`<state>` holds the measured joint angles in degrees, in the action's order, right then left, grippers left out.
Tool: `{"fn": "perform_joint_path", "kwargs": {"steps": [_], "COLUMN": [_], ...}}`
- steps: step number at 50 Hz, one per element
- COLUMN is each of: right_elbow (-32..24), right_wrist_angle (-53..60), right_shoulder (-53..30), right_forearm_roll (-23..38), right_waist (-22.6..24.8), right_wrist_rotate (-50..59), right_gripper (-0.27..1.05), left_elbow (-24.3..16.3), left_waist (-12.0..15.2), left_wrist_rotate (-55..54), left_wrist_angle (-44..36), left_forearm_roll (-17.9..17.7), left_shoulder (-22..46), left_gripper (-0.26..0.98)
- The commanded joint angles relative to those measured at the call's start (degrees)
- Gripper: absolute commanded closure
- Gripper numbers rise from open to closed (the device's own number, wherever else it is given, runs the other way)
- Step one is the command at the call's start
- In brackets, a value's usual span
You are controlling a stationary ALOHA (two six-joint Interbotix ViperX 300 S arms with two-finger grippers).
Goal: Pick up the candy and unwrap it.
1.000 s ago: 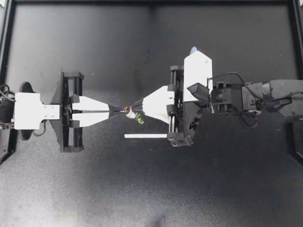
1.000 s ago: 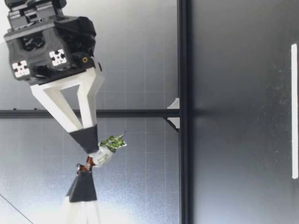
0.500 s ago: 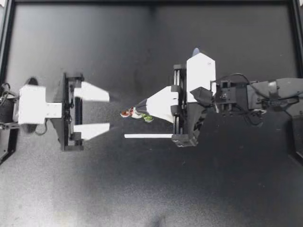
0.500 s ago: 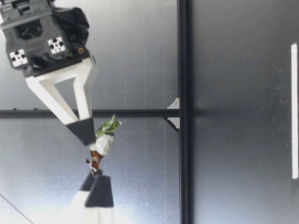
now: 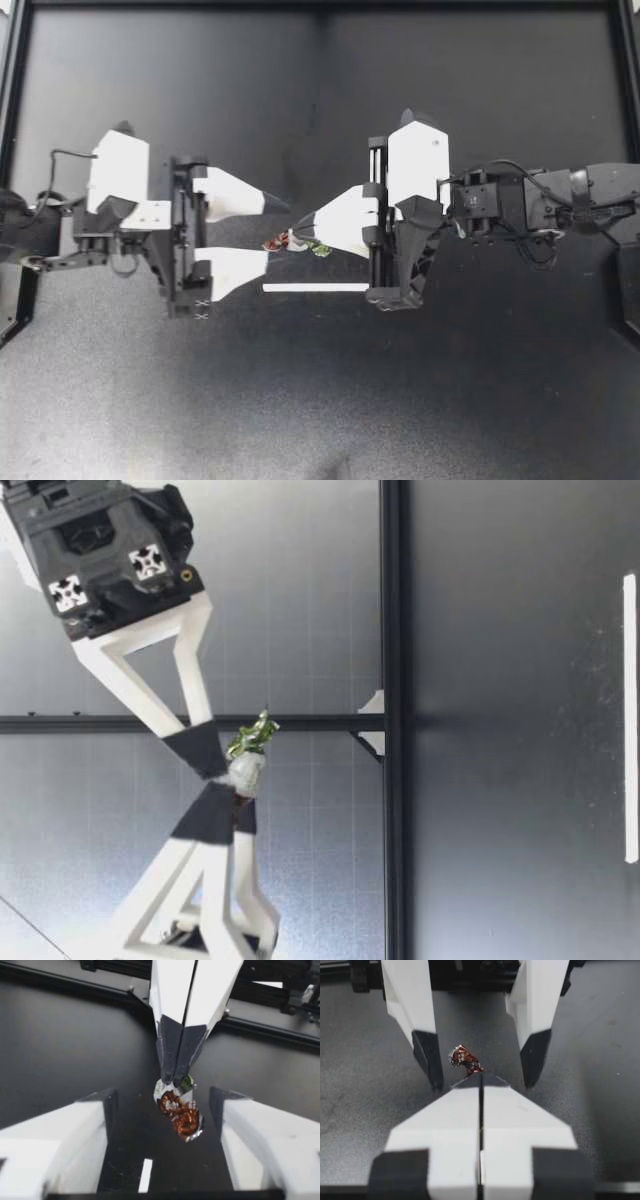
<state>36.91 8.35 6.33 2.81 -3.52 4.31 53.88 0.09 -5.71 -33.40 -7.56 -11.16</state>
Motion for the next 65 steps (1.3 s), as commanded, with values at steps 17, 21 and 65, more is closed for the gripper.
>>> {"fn": "perform_joint_path", "kwargs": {"steps": [17,21,65], "right_elbow": [-1.0,-0.8,9.6], "right_wrist_angle": [0.3,0.2,7.2], "right_shoulder": [1.4,1.7,9.7], "right_forearm_roll": [-0.1,-0.2,-1.5], "right_waist": [2.5,2.6,-0.7], "right_wrist_rotate": [0.6,0.7,1.1], "right_gripper": [0.96,0.96,0.96], "left_elbow": [-2.1,-1.8,0.8], "left_waist": [3.4,4.4,4.9], "left_wrist_rotate": [-0.1,-0.3,0.2], "left_wrist_angle": [-0.6,-0.6,-0.3], "left_forearm_roll": [-0.8,-0.8,1.0], "left_shoulder": [3.0,3.9,0.0], "left_gripper": [0.1,0.1,0.12]}}
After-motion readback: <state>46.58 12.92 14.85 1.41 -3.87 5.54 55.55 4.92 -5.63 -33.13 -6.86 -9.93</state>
